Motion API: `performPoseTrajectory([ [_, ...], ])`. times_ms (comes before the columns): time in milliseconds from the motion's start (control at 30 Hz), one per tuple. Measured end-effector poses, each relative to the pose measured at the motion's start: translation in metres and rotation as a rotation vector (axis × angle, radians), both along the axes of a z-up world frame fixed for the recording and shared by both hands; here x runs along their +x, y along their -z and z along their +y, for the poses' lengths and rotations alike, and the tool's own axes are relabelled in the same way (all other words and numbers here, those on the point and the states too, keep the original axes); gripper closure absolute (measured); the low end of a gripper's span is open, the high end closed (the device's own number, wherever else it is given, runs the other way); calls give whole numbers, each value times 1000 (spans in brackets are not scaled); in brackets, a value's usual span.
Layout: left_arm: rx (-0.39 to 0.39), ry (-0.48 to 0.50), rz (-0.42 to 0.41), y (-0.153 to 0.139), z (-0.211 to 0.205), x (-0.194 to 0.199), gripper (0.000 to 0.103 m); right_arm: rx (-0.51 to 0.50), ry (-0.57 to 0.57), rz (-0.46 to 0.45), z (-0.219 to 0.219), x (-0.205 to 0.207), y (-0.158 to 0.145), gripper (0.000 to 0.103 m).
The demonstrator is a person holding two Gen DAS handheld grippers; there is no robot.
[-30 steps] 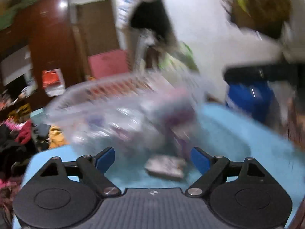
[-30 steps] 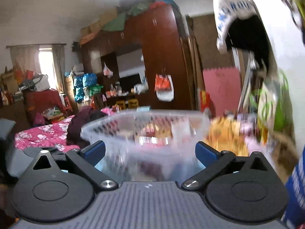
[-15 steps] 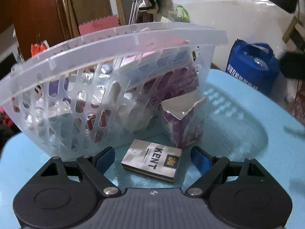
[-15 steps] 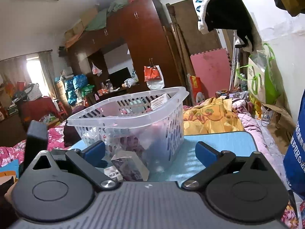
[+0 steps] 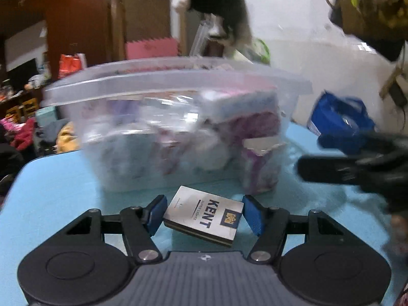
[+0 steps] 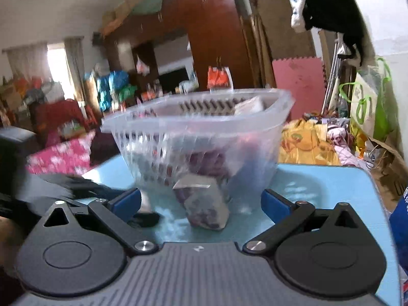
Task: Organize objects
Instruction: 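Grasp the KENT pack with the left gripper while the right grasps a purple box, then lower both items into the basket and open both grippers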
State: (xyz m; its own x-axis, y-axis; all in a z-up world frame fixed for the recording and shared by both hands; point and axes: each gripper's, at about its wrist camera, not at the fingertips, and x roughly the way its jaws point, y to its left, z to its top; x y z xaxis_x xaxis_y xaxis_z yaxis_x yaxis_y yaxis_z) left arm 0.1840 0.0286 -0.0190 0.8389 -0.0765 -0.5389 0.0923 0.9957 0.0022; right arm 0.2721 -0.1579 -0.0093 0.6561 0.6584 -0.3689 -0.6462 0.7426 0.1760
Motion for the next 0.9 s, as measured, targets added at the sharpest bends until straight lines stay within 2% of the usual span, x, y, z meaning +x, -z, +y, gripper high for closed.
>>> performPoseTrajectory([
  [133,-67,-79,-72,-7,36,-37,35,-79,5,19,30,6,10,16],
  [233,-74,-102,-102,-9,45,-54,34,-134,32,14,44,8,12,35],
  [300,-92,-104,-113,-11,48,-58,35,-179,57,-1,51,7,14,53],
  [400,-115,-92,-132,-14,48,-56,35,-225,56,-60,50,-8,15,55],
  [500,-128,-87,-165,-16,46,-58,35,-199,78,-186,26,-41,-1,55],
  [600,-148,-67,-217,-33,45,-62,35,-115,60,-254,-2,-69,-29,55],
  [667,-179,-52,-250,-56,44,-56,35,-74,56,-310,-11,-79,-53,55],
  [733,-196,-39,-281,-84,42,-40,35,-50,45,-355,-10,-77,-79,55],
  [800,-183,-66,-299,-113,41,-13,35,-48,21,-364,2,-62,-101,55],
  [900,-205,-113,-256,-142,49,39,35,-101,45,-342,28,-29,-122,54],
])
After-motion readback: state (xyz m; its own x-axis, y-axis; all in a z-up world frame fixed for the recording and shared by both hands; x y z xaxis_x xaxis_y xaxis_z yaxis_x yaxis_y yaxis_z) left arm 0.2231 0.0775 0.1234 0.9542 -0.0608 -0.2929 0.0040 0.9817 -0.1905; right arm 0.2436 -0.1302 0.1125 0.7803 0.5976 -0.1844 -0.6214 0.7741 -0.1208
